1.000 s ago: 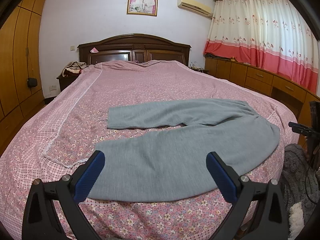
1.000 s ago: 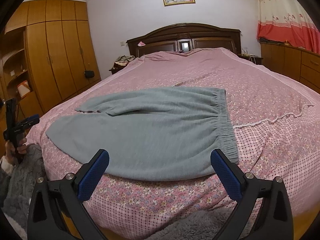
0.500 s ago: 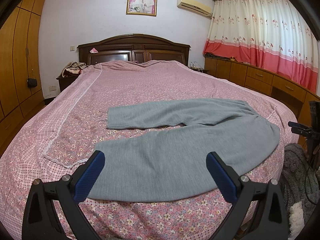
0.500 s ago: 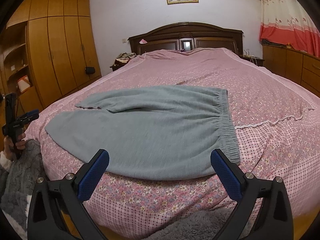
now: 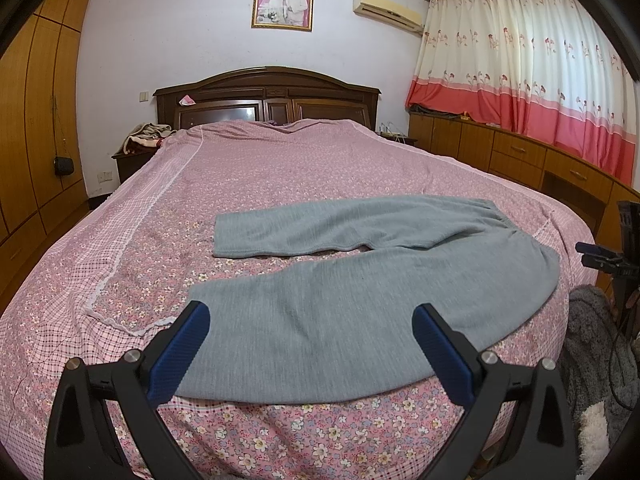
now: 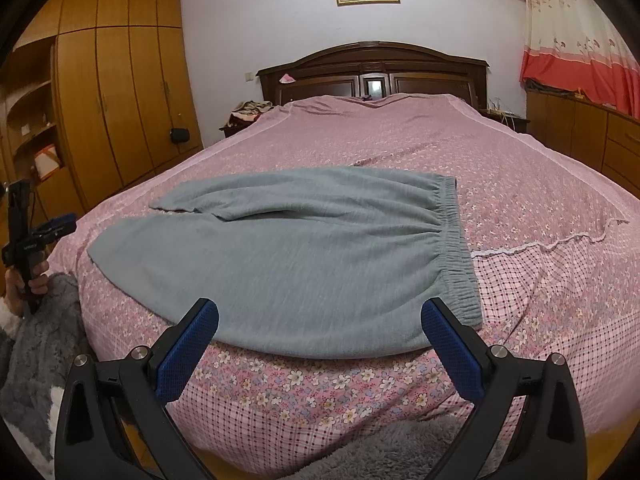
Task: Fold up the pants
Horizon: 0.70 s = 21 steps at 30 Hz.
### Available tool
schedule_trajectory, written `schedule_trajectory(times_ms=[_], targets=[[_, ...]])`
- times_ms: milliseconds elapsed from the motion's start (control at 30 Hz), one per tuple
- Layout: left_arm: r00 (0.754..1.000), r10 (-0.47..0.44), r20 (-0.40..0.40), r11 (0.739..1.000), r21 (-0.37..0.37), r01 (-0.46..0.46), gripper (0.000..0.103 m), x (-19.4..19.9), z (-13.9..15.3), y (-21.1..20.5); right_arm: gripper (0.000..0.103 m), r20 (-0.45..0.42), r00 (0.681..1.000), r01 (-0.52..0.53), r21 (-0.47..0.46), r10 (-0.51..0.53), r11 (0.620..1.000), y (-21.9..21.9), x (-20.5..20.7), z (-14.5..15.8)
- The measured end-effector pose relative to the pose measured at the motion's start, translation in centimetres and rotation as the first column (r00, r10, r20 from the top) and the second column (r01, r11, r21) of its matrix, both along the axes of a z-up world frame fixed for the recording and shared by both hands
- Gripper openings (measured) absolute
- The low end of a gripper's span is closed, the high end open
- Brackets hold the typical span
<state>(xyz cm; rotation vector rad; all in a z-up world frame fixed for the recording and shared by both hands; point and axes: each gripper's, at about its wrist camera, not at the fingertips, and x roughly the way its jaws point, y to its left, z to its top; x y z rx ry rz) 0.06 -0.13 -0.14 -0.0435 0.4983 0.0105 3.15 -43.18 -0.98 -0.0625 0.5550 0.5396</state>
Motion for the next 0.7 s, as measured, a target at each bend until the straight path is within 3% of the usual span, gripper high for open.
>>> schedule_trajectory(times_ms=[233,333,433,533,600,700], targets=[[0.998,-0.042,-0.046,0.999,-0.012,0.042,0.103,1.0,-0.1,-0.1,0.103,-0.062,0.997,-0.056,0.007,0.056,0.998,0.5,1.1,0.0],[0.996,-0.065,-0.057,0.998,0.019,0.066,0.103,2.1,0.2,-0.7,0.103,-0.081,0.991,-0.11,0.012,0.111,0.994,1.3,1.8,0.3],[0.993,-0.113,-0.027,0.991,0.065,0.115,0.103,3.6,1.0,-1.5,0.103,-0.054,0.989,-0.137,0.0,0.136,0.991,2.1,3.1,1.1],[0.984,-0.171,-0.052,0.982,0.076,0.175,0.103,6.5,1.6,-1.6,0.103,0.015,0.982,-0.191,-0.008,0.191,0.982,3.2,4.7,2.3],[0.98,-0.19,-0.064,0.973,0.121,0.196,0.103,8.7,2.2,-2.0,0.103,0.06,0.967,-0.247,-0.039,0.249,0.968,4.2,5.9,3.2],[0.954,-0.281,-0.102,0.936,0.192,0.296,0.103,12.1,3.0,-2.7,0.103,0.071,0.932,-0.335,-0.201,0.355,0.92,7.4,9.1,4.4]])
